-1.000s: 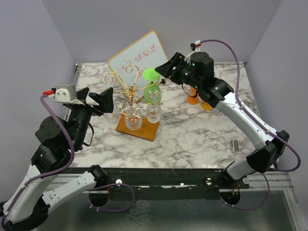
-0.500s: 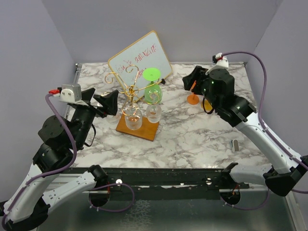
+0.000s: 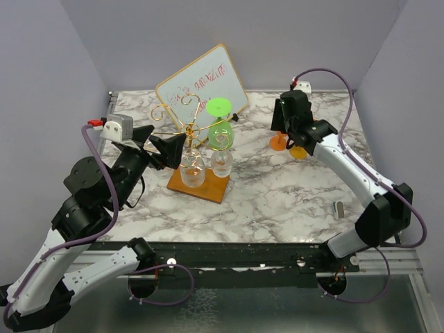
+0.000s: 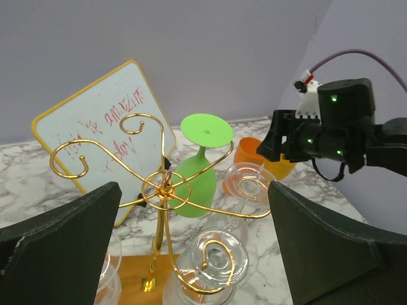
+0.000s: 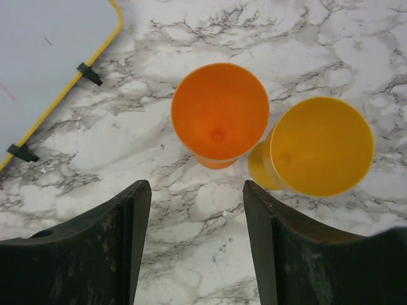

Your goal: Place the wine glass upside down on the wine glass rack

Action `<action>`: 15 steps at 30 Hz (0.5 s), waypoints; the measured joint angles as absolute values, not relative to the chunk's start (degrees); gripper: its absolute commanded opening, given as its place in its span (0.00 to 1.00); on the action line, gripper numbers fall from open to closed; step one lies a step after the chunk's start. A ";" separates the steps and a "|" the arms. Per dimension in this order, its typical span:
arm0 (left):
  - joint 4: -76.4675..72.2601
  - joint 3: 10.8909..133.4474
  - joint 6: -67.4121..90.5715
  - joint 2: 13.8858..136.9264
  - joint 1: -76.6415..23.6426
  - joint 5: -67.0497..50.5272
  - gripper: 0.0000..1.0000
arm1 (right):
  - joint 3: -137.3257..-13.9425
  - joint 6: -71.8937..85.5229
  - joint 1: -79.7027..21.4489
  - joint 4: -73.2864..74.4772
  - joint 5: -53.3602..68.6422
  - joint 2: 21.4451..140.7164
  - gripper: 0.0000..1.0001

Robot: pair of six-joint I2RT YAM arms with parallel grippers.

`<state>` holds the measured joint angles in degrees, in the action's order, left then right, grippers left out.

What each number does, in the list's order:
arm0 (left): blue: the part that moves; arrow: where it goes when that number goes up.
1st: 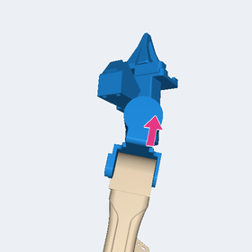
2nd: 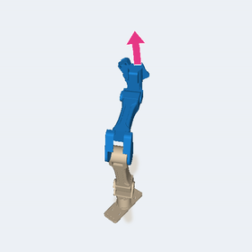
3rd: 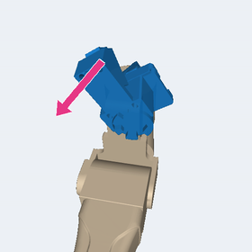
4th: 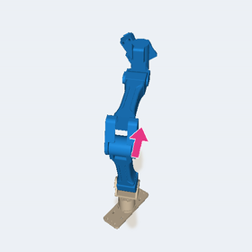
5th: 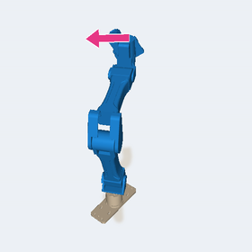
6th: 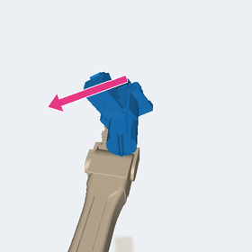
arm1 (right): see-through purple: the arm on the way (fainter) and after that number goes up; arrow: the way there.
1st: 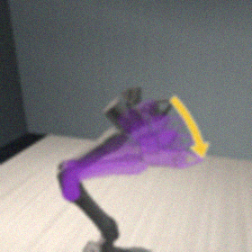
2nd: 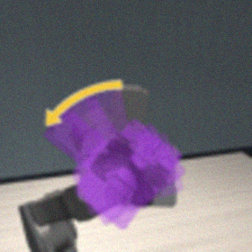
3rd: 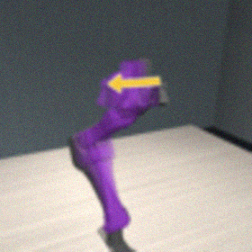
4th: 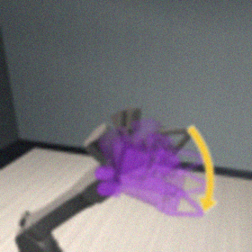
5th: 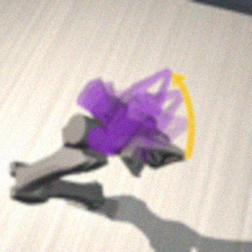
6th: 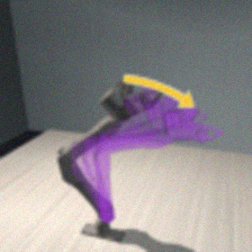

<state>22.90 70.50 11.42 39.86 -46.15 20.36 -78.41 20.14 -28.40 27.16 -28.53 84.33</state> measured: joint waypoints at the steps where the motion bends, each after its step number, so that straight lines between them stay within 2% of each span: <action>1: 22.92 70.54 11.57 39.94 -46.15 20.21 0.99 | -79.24 19.44 -27.53 27.18 -27.75 86.17 0.61; 8: 23.35 71.16 13.21 41.93 -46.15 19.25 0.99 | -86.43 15.29 -23.86 27.09 -23.86 96.62 0.53; 15: 24.47 72.84 14.52 43.75 -46.15 18.24 0.99 | -87.18 12.69 -23.57 27.31 -19.18 100.49 0.51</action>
<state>24.47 72.84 14.52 43.75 -46.15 18.24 -87.18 12.69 -23.57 27.31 -19.18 100.49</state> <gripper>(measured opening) 0.987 0.520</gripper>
